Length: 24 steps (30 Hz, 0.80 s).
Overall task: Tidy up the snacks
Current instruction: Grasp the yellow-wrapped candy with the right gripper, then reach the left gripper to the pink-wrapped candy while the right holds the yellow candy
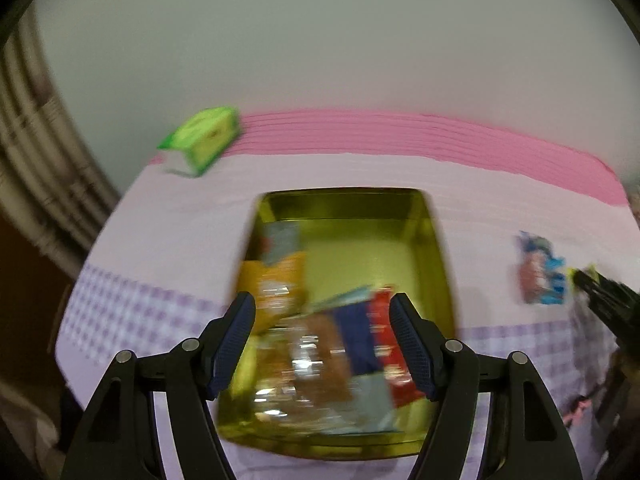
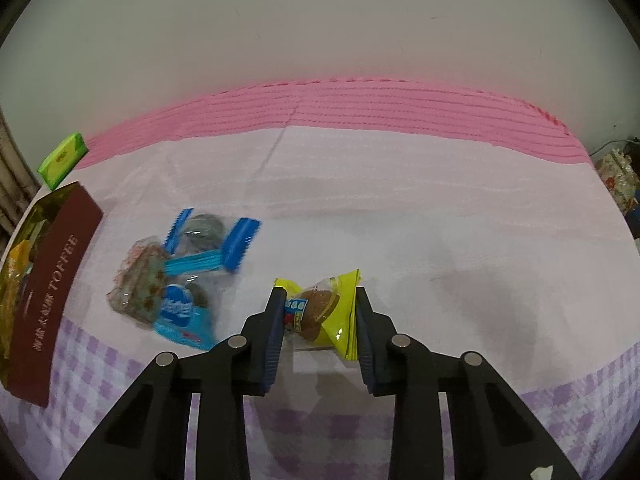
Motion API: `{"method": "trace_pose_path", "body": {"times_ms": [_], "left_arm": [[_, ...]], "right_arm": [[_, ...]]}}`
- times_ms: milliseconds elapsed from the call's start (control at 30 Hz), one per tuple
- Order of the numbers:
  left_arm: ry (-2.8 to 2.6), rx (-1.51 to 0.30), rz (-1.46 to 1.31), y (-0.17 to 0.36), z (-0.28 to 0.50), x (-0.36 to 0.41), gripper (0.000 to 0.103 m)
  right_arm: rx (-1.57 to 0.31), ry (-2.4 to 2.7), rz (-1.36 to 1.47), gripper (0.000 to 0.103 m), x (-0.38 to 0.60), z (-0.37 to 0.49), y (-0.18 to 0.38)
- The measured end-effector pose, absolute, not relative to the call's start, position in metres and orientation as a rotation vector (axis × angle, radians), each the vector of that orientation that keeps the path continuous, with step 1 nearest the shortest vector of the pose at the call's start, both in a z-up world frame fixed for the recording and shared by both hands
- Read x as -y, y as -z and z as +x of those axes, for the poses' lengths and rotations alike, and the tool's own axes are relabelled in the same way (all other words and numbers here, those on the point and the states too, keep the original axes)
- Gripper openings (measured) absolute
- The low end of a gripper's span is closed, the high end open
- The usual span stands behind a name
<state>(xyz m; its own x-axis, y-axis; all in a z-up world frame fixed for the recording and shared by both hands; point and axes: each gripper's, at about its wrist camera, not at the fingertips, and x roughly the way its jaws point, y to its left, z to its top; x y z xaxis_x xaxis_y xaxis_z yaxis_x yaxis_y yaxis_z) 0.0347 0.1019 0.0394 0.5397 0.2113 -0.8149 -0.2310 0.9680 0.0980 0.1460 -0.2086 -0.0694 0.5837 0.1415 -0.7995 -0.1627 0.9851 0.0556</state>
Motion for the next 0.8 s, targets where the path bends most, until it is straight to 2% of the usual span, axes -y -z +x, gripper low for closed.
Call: {"method": "trace_pose_path", "body": {"times_ms": [300, 800], "left_arm": [[-0.040, -1.033, 0.015, -0.019, 0.073, -0.029, 0.070], [0.100, -1.125, -0.021, 0.016, 0.123, 0.040, 0.070]], "right_arm": [[-0.901, -0.103, -0.095, 0.029, 0.235, 0.150, 0.071], [-0.908, -0.107, -0.072, 0.030, 0.237, 0.150, 0.072]]}}
